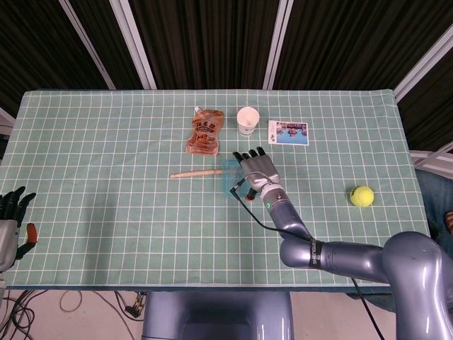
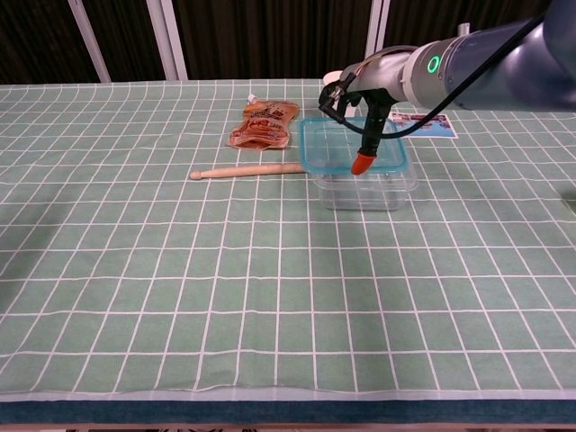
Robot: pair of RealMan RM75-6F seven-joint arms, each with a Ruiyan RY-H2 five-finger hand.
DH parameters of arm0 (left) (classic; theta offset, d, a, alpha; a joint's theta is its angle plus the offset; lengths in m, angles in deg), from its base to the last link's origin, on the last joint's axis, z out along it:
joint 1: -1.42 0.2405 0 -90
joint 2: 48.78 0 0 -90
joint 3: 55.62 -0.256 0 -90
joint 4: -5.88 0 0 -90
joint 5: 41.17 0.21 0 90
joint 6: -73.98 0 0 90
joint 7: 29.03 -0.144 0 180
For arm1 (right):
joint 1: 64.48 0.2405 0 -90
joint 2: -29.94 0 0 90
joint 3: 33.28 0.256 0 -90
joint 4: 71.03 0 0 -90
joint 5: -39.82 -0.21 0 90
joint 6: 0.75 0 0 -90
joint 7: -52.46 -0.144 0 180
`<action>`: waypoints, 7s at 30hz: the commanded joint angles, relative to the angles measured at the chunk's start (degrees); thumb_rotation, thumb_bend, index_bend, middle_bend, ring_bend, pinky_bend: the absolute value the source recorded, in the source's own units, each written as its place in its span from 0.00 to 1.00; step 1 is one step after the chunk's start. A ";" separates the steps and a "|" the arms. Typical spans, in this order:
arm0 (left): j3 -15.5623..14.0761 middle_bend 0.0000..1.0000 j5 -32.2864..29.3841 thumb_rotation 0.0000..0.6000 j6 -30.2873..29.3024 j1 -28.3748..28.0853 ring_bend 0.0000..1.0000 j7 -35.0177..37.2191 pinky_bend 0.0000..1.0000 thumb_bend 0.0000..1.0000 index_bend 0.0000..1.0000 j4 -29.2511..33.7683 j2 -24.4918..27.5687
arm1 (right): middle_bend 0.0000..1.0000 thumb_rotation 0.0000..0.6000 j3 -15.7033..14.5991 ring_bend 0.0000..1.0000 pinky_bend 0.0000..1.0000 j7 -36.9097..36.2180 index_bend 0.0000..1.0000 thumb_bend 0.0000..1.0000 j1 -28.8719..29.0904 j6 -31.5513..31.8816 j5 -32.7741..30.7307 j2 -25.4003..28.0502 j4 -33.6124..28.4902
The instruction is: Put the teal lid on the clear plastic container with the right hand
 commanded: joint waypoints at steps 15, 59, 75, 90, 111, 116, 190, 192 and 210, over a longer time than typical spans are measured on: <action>0.00 0.00 -0.47 1.00 0.25 -0.01 0.00 -0.28 0.00 0.66 0.11 0.09 -0.10 | 0.45 1.00 -0.94 0.11 0.00 -0.91 0.07 0.20 -0.51 -2.96 -0.15 -0.20 1.98; 0.07 0.00 -0.64 1.00 0.35 -0.09 0.00 -0.22 0.00 0.66 0.11 0.17 0.00 | 0.45 1.00 0.11 0.11 0.00 2.37 0.07 0.21 -0.27 -0.89 -4.66 -2.69 3.58; 0.04 0.00 -0.59 1.00 0.33 -0.09 0.00 -0.15 0.00 0.66 0.11 0.03 -0.02 | 0.45 1.00 0.34 0.11 0.00 2.83 0.07 0.21 -0.75 -0.36 -4.10 -3.78 4.57; 0.00 0.00 -0.68 1.00 0.42 -0.08 0.00 -0.13 0.00 0.66 0.11 0.09 0.07 | 0.34 1.00 0.60 0.08 0.00 3.71 0.07 0.21 -0.82 -0.36 -4.78 -3.88 4.68; 0.10 0.00 -1.00 1.00 0.50 -0.12 0.00 -0.35 0.00 0.66 0.11 0.18 0.06 | 0.18 1.00 1.07 0.00 0.00 4.82 0.07 0.21 -0.79 -0.18 -5.89 -3.24 3.87; 0.09 0.00 -0.98 1.00 0.55 -0.14 0.00 -0.39 0.00 0.66 0.11 0.38 0.15 | 0.16 1.00 1.09 0.00 0.00 5.10 0.07 0.21 -0.76 0.00 -6.16 -3.17 3.78; -0.65 0.00 0.65 1.00 0.29 -0.10 0.00 -0.15 0.00 0.66 0.11 0.76 0.21 | 0.38 1.00 0.19 0.11 0.00 -9.02 0.60 0.48 -18.39 17.03 20.67 9.55 -20.27; -0.68 0.00 0.54 1.00 0.43 -0.11 0.00 -0.15 0.00 0.66 0.11 0.83 0.21 | 0.39 1.00 -0.02 0.12 0.00 -8.81 0.62 0.48 -18.84 16.93 20.95 9.69 -20.25; -0.51 0.00 -0.42 1.00 1.13 -0.22 0.00 0.13 0.00 0.66 0.11 1.14 0.44 | 0.48 1.00 1.14 0.18 0.00 -2.18 0.65 0.48 -16.61 14.28 16.55 1.69 -12.11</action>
